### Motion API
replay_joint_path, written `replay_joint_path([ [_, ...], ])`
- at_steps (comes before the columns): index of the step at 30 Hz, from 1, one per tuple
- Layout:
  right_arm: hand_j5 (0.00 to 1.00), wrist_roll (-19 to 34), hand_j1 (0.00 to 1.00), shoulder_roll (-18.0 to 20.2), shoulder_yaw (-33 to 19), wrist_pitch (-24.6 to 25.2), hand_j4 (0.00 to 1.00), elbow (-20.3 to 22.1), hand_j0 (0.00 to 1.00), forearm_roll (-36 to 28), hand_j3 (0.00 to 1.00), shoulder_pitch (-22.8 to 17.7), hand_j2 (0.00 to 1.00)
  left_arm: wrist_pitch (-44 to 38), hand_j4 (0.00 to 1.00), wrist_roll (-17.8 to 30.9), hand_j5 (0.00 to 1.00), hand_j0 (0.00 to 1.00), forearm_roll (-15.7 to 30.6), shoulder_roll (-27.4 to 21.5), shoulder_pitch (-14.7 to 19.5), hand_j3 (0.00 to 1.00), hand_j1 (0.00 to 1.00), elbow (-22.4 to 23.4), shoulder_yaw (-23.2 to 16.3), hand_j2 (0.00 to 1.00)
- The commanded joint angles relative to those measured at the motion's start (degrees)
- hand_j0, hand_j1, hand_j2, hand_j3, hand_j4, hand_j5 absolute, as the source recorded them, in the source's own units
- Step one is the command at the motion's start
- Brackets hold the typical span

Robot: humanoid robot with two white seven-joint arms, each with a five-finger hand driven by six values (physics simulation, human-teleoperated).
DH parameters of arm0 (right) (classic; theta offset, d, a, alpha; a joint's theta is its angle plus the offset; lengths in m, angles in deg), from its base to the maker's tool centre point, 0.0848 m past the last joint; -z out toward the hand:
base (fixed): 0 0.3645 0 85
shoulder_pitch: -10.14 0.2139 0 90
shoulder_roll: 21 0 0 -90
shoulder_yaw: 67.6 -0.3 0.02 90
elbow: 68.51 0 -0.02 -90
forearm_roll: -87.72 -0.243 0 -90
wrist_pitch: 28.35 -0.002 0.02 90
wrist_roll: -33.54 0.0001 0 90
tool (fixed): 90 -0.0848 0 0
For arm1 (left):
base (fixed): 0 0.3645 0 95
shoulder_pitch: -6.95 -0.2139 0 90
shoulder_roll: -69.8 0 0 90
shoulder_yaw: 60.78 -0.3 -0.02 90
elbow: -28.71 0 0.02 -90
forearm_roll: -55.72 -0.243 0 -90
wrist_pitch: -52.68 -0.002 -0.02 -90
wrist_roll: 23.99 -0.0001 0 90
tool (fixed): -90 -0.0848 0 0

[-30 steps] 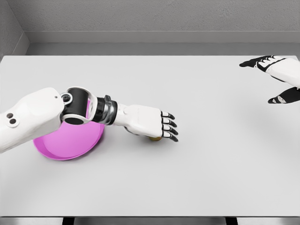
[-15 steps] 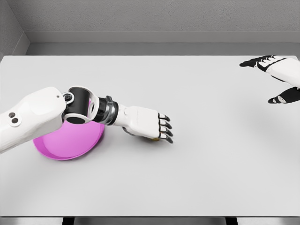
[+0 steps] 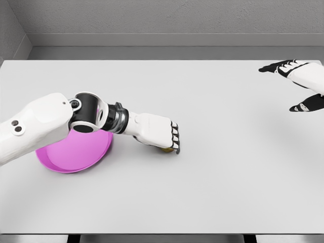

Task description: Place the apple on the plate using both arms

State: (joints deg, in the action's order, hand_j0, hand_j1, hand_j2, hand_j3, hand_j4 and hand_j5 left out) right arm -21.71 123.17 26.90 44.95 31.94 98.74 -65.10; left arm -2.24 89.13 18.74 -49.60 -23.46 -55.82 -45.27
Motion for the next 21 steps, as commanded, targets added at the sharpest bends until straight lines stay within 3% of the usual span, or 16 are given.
replay_joint_path([
  [1,1.0,0.0,1.0,0.1,0.0,0.1,1.0,0.0,1.0,-0.2,1.0,0.1,1.0,-0.1,0.64,0.0,0.64,0.64,0.2,0.1,0.0,0.64,0.64,0.2,0.0,0.64],
  [21,1.0,0.0,1.0,0.1,0.0,0.1,1.0,0.0,1.0,-0.2,1.0,0.1,1.0,-0.1,0.4,0.0,0.4,0.4,-0.5,0.9,-0.7,0.4,0.4,2.6,-0.5,0.4],
])
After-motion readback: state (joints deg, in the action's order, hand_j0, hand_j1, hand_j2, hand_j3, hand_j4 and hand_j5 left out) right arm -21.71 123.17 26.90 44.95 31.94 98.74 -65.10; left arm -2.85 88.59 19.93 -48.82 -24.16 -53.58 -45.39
